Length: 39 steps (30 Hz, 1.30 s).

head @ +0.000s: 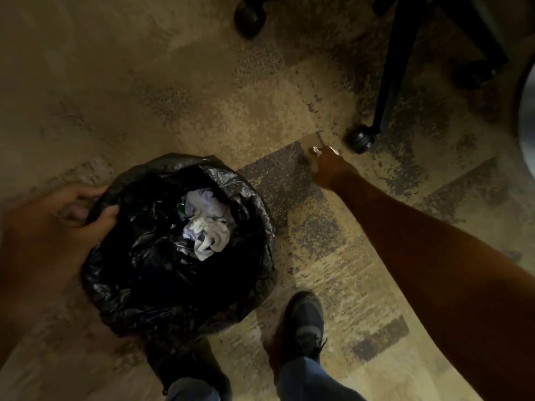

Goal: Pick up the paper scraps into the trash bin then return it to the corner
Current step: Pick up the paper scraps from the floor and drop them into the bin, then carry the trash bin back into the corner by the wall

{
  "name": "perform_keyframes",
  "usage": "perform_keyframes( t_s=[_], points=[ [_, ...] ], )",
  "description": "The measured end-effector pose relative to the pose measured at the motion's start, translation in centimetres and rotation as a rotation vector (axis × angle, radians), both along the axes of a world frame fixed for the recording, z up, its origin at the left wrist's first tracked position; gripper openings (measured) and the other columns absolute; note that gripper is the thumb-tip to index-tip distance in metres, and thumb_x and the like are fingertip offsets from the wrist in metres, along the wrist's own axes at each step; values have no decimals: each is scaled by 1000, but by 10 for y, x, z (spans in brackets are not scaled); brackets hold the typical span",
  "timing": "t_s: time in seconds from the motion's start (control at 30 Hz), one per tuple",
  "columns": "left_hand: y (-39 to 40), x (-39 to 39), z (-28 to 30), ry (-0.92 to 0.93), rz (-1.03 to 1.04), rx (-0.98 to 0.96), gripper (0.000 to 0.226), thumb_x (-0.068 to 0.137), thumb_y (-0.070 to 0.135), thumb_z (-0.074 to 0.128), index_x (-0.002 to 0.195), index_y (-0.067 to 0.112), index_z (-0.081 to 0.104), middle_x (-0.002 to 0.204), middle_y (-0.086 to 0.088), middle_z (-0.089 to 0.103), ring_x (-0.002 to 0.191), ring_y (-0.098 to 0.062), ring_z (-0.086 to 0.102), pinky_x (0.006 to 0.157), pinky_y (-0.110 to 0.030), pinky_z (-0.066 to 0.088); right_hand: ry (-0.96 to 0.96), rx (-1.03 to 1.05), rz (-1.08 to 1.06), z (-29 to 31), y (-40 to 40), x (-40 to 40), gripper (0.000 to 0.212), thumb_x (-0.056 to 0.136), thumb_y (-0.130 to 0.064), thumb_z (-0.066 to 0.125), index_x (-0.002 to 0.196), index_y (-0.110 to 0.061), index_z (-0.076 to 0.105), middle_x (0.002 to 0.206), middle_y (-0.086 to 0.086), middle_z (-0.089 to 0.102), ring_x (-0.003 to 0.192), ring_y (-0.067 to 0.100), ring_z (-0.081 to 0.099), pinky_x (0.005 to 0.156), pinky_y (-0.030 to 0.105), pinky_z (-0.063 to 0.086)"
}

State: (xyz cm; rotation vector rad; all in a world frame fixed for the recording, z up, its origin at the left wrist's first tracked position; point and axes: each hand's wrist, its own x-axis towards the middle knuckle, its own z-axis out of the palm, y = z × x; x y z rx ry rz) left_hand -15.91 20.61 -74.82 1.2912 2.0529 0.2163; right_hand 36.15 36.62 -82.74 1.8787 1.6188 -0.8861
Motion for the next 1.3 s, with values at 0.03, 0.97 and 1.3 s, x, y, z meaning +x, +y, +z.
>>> perform_keyframes(
  t_s=[0.03,0.97,1.3],
  points=[
    [0,17,12,-35,47,34,60,83,77,73,135,47,67,105,16,78,83,0,76,69,-40,70,12,15,-24,9,-4,-3,66,102,-20,54,163,-19,29,165,12,33,154,33,31,123,48,34],
    [-24,92,110,-160,365,-181,47,105,27,66,150,14,60,143,-7,70,124,-29,70,104,-48,59,623,392,-179,198,-140,-151,14,91,-22,53,104,-28,53,108,-4,57,98,18,59,88,44,54],
    [-44,95,93,-231,495,-220,38,107,20,62,143,5,67,134,-14,74,125,-33,69,109,-46,56,565,217,-519,166,-171,-118,12,105,-30,57,113,-22,52,100,-4,69,86,9,66,87,40,57]
  ],
)
